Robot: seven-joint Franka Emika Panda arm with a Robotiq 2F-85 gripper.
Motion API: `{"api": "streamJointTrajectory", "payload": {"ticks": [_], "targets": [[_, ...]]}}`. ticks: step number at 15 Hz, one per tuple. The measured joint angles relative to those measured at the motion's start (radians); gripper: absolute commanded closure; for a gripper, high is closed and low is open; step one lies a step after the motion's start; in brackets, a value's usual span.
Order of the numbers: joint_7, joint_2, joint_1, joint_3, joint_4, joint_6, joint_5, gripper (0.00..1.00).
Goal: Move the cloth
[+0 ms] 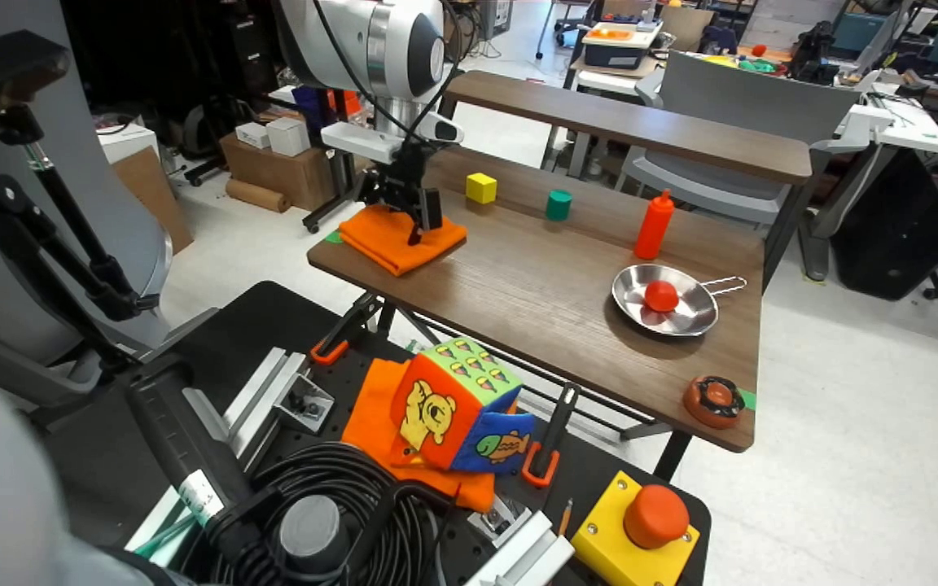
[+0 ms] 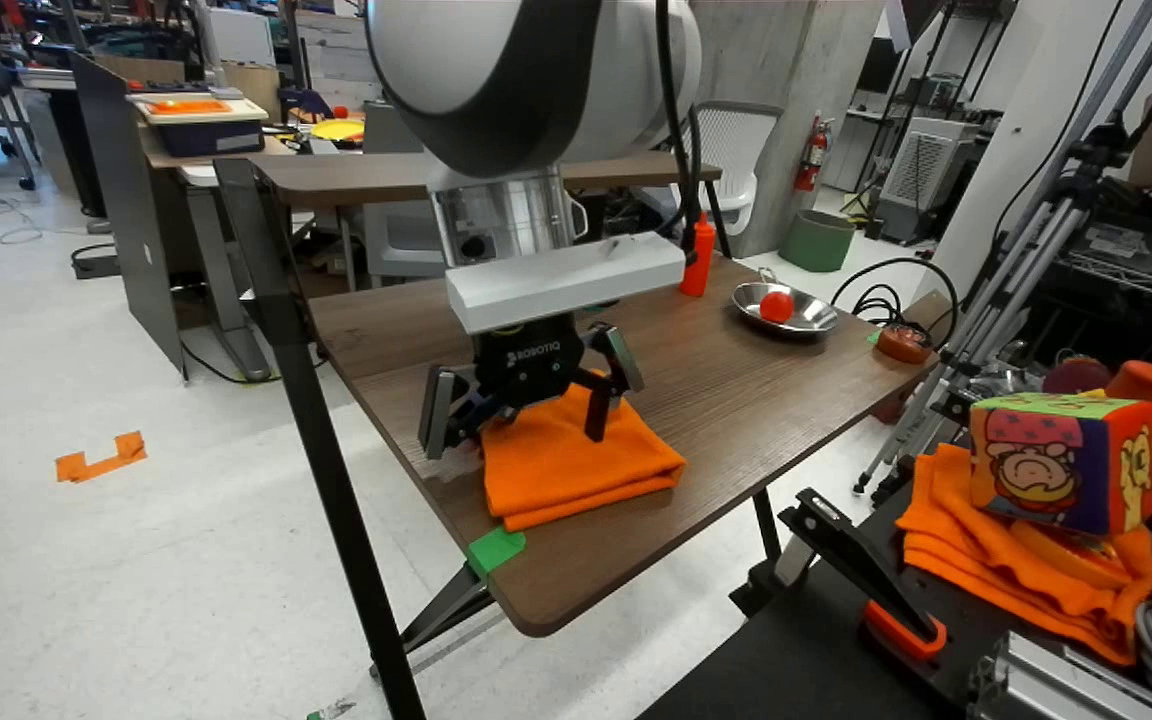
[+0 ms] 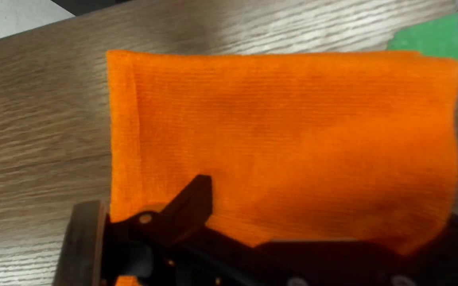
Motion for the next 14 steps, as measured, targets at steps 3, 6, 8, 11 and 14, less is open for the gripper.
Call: {"api": "streamJointTrajectory", "payload": {"ticks": [3, 6, 8, 11, 14], "targets": [[0.022, 0.025, -0.016, -0.036, 0.038, -0.027, 0.023, 0.0], [0.025, 0.037, -0.043, -0.08, 0.069, -0.081, 0.023, 0.0], [0.031, 0.045, -0.049, -0.127, 0.09, -0.16, -0.012, 0.0], [0.029, 0.065, -0.06, -0.184, 0.126, -0.294, -0.084, 0.0], [0.018, 0.092, -0.069, -0.211, 0.172, -0.424, -0.167, 0.0]]}}
